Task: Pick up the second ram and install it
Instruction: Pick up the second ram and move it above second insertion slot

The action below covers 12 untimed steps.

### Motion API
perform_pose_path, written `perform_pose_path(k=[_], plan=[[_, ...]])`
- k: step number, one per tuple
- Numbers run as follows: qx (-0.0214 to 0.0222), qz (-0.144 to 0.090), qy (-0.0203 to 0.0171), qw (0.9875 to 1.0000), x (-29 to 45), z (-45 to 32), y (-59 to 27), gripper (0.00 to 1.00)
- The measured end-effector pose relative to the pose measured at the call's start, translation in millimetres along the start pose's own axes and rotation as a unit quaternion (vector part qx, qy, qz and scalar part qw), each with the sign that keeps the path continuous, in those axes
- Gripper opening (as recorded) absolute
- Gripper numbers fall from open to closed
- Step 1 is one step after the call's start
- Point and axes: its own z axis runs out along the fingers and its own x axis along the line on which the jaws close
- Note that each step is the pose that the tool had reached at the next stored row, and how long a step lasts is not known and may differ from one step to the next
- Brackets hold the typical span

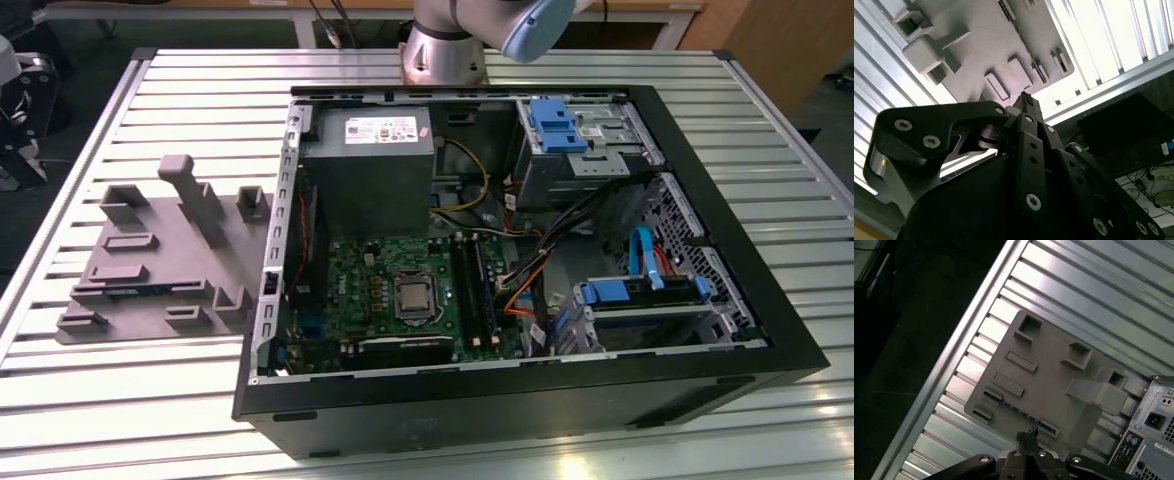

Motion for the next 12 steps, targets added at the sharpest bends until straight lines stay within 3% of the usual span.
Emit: perform_pose_path(k=[12], plan=[[0.0000,-0.002,0.0001,1.0000,0.0,0.0,0.0,0.11]])
